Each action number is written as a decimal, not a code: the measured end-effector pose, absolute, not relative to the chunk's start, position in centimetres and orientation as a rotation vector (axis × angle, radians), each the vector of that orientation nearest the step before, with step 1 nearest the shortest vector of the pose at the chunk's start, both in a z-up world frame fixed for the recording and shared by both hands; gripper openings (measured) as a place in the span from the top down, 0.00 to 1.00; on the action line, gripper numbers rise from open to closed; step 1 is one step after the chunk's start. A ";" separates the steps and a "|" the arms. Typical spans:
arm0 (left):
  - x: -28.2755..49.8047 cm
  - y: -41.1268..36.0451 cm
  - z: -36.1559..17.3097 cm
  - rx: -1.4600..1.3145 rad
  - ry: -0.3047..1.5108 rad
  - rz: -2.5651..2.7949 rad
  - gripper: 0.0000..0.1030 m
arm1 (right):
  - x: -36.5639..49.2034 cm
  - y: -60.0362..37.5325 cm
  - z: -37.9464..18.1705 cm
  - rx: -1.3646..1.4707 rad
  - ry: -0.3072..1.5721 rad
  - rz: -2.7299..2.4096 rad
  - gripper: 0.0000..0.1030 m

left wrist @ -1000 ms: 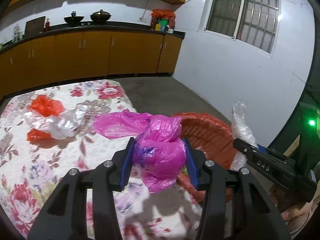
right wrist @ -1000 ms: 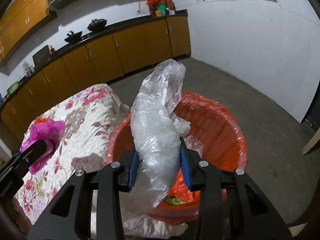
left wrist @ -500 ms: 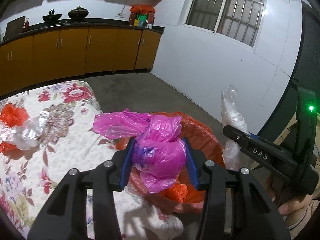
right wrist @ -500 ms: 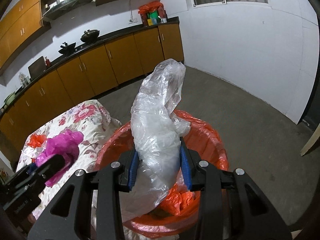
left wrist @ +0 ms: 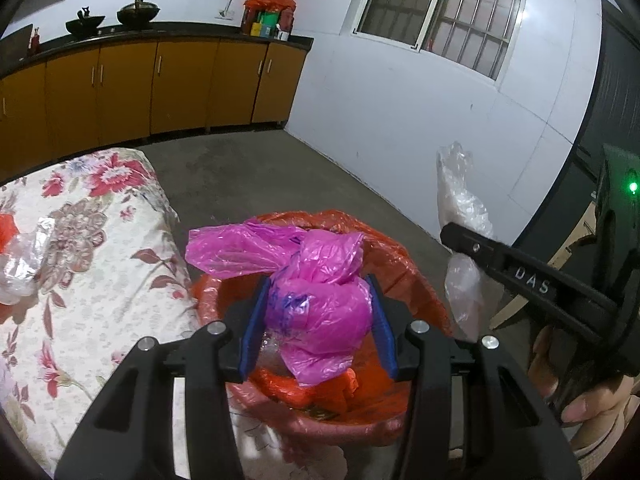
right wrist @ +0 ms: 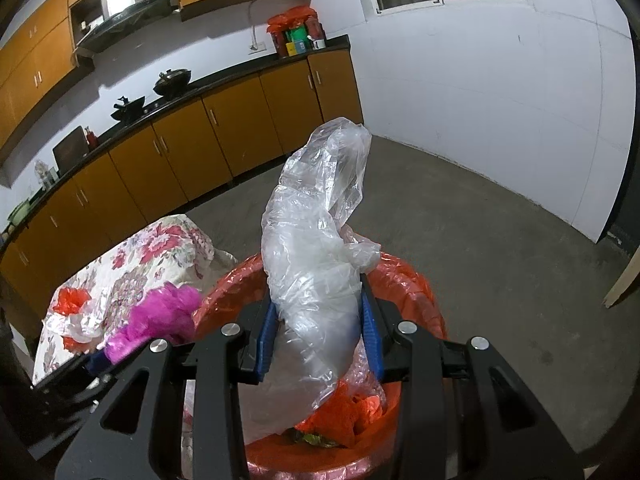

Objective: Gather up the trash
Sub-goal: 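Carry the clear and pink bags over the basket and open both tools, then return the right tool to the table and grasp the clear plastic sheet, then grasp the last red bag with the left tool while the right tool holds the sheet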

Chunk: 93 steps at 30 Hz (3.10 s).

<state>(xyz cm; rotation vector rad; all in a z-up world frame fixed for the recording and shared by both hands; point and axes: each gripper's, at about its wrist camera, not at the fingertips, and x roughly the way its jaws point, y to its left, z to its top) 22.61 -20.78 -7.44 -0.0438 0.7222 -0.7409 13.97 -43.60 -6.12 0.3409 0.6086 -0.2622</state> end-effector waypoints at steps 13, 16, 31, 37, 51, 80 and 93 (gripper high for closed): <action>23.8 -20.7 -9.8 -0.065 0.804 -0.731 0.42 | 14.5 -44.3 -7.0 0.406 0.624 -0.234 0.50; 23.9 -20.5 -9.9 -0.064 0.805 -0.723 0.42 | 14.4 -44.2 -6.8 0.405 0.621 -0.236 0.50; 24.0 -13.2 -9.3 -0.038 0.745 -0.536 0.37 | 14.9 -40.9 -5.5 0.319 0.622 -0.193 0.50; 24.0 -6.4 -9.4 -0.020 0.711 -0.377 0.35 | 17.2 -35.4 -5.3 0.248 0.650 -0.067 0.50; 23.4 9.5 -9.0 -0.112 0.637 0.010 0.32 | 23.2 -18.9 -7.1 0.091 0.726 0.209 0.50; 24.6 14.3 -10.0 -0.200 0.638 0.096 0.31 | 29.2 -8.7 -12.8 -0.003 0.807 0.349 0.92; 32.6 8.5 -10.4 -0.164 0.707 -0.035 0.31 | 25.6 -19.4 -11.3 0.091 0.757 0.156 0.92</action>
